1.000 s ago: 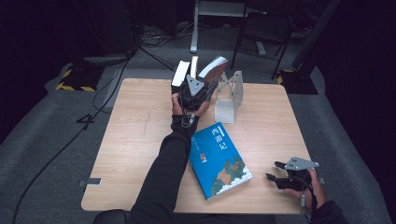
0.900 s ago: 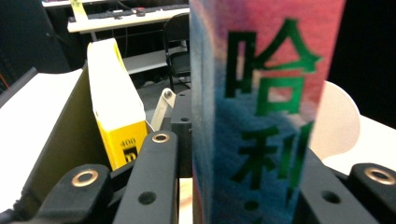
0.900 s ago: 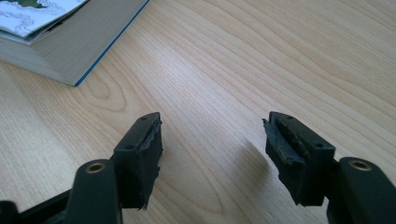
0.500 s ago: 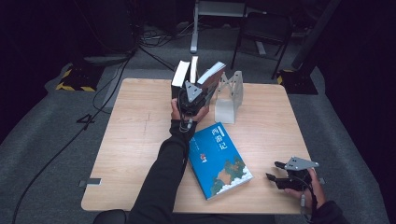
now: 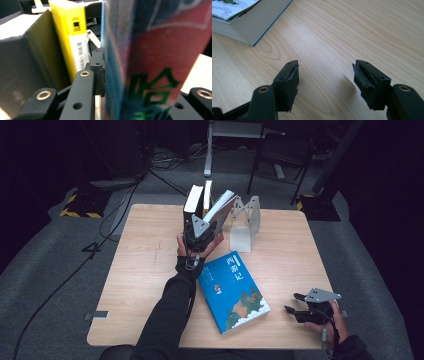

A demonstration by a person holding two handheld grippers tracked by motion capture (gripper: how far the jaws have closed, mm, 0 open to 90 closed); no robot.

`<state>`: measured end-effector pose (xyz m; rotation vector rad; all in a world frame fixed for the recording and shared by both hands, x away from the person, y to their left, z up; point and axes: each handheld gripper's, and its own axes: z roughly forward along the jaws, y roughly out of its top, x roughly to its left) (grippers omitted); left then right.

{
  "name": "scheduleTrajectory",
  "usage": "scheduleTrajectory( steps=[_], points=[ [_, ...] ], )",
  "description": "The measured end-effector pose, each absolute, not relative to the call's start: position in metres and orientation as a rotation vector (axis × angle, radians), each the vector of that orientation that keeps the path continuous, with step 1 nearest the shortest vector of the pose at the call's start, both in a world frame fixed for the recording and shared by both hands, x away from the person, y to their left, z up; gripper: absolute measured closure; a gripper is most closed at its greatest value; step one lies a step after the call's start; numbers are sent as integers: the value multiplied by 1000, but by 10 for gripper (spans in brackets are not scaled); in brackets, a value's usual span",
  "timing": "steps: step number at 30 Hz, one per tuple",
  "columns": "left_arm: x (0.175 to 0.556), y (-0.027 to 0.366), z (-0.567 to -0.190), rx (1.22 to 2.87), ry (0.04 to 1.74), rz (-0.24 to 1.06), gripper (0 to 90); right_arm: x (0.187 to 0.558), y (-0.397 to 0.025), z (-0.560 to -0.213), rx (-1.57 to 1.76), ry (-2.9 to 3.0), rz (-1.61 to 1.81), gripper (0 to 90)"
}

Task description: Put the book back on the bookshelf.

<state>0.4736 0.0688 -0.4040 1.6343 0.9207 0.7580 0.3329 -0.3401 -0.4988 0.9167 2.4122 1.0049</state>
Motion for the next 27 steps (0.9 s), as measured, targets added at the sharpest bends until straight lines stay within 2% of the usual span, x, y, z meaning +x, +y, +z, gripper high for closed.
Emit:
scheduleTrajectory(
  steps=[11, 20, 24, 27],
  points=[
    [463, 73, -415, 1620, 958, 732, 667, 332, -342, -499, 923, 2414, 1006, 364],
    [447, 74, -433, 1662, 997, 725, 712, 332, -342, -499, 922, 2416, 1004, 363],
    [446, 61, -432, 1638, 1063, 783, 731, 332, -341, -498, 923, 2416, 998, 361],
    [454, 58, -431, 1586, 1126, 766, 732, 331, -341, -498, 914, 2417, 990, 363]
  ],
)
